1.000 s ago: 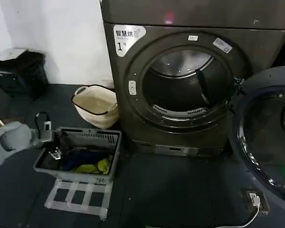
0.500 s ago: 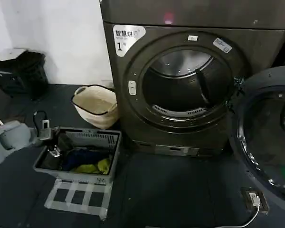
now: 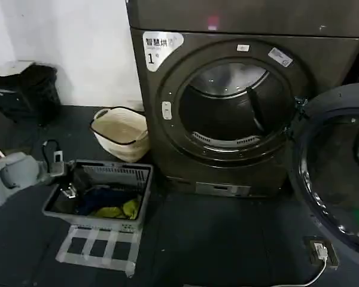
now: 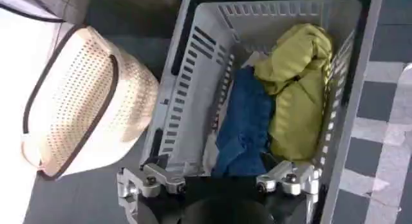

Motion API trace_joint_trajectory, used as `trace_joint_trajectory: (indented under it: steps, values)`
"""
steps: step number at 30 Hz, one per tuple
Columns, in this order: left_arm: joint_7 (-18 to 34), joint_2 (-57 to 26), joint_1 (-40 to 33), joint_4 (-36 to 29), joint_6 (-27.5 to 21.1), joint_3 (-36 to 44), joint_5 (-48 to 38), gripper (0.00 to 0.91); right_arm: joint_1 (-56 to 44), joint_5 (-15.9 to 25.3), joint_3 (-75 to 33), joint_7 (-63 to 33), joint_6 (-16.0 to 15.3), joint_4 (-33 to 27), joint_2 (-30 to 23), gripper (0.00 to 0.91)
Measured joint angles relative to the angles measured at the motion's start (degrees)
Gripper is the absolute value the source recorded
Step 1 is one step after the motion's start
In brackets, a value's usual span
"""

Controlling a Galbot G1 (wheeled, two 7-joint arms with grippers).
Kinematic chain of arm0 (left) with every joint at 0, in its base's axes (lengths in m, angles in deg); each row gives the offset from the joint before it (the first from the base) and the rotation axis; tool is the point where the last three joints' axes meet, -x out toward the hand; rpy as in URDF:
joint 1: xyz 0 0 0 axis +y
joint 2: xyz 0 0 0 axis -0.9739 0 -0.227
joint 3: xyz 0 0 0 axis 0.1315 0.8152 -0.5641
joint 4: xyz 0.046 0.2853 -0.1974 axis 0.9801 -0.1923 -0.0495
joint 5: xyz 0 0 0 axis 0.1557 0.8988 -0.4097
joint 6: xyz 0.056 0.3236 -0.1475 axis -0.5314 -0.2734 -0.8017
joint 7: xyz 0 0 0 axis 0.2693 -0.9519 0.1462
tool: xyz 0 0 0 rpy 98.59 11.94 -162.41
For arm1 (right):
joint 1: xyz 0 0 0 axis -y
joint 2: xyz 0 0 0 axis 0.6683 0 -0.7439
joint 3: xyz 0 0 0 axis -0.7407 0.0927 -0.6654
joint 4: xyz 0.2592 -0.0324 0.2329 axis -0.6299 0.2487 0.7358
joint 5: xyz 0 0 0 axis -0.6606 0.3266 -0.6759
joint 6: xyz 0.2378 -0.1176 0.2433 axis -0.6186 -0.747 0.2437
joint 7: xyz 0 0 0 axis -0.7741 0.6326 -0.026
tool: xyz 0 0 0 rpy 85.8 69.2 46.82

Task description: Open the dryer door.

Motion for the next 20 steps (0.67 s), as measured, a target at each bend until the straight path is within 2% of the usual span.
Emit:
trace_joint_trajectory:
  steps: [20]
  values:
    - [-1.39, -2.55, -3.46, -1.89, 0.58, 3.04, 0.52, 0.907, -0.04, 0.21, -0.11, 0.50, -0.08, 0.25, 0.12, 0.907]
